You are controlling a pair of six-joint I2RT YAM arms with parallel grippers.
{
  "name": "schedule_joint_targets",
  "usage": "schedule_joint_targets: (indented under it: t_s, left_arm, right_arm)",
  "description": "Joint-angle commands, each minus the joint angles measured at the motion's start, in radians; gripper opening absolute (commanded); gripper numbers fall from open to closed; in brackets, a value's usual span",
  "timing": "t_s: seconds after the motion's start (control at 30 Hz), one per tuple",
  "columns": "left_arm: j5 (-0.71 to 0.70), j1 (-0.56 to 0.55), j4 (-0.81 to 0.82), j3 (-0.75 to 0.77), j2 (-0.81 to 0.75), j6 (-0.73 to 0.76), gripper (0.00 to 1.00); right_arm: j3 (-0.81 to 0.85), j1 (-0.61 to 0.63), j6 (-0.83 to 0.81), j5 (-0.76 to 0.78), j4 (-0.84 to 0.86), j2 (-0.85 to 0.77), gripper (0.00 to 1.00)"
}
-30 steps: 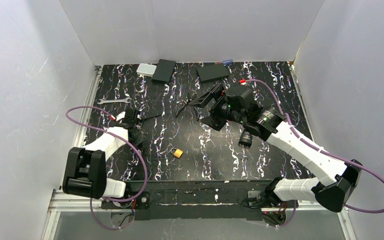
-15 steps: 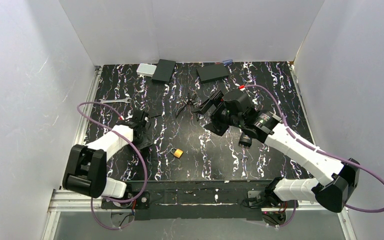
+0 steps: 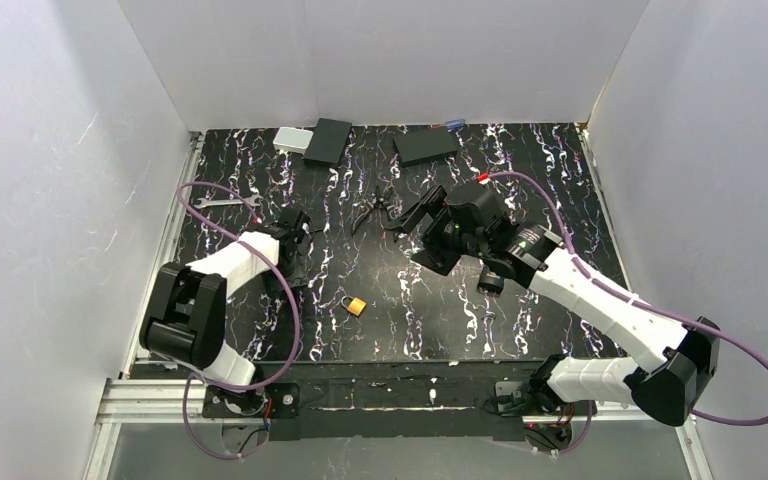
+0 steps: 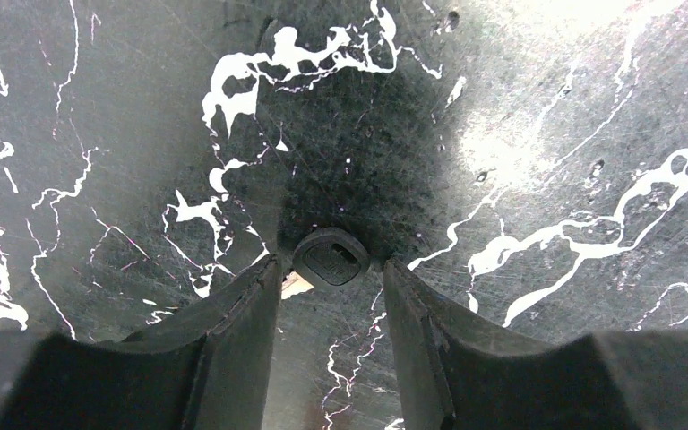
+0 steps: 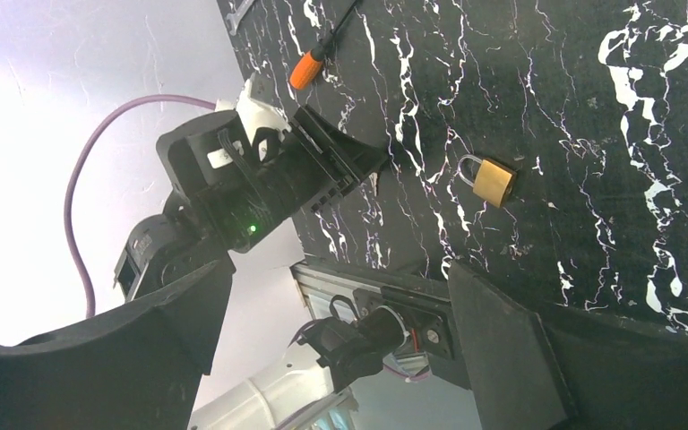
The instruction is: Unlock with the key
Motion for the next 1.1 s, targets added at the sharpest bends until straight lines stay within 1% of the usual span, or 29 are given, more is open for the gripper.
schedule_joint_targets:
  t_s: [0.0,0.13,0.23,0.4,0.53,0.73,0.8,0.93,1.07]
  left_arm:
    - [-0.026,0.003,-0.041,-0.003,0.064,0.014,0.46]
    - [-0.02,0.017,-0.051,-0.008,0.056,0.0,0.51]
    - [0.045,0.041,-0.017,-0.028,0.035,-0.009,0.52]
    - [0.09,0.06,-0.002,-0.041,0.058,-0.024,0.49]
    - [0.163,0.099,0.044,-0.069,0.064,-0.031,0.46]
    - [0.139,0.106,0.047,-0.068,0.073,-0.032,0.41]
    - [0.137,0.106,0.048,-0.067,0.074,-0.027,0.37]
    - [0.147,0.106,0.058,-0.073,0.069,-0.022,0.22]
    - [0.152,0.106,0.063,-0.077,0.064,-0.022,0.15]
  right_arm:
    - [-0.011,0.005,-0.022,0.02,-0.005,-0.04,1.0]
    - [-0.011,0.005,-0.03,0.024,-0.005,-0.042,1.0]
    - [-0.012,0.005,-0.033,0.023,-0.011,-0.044,1.0]
    - [-0.021,0.005,-0.034,0.031,-0.014,-0.052,1.0]
    - [-0.023,0.005,-0.033,0.032,-0.017,-0.052,1.0]
    - [-0.029,0.005,-0.031,0.03,-0.018,-0.052,1.0]
    - [-0.032,0.005,-0.03,0.029,-0.018,-0.052,1.0]
    - [-0.047,0.006,-0.031,0.04,-0.023,-0.053,1.0]
    - [-0.073,0.005,-0.033,0.058,-0.021,-0.062,1.0]
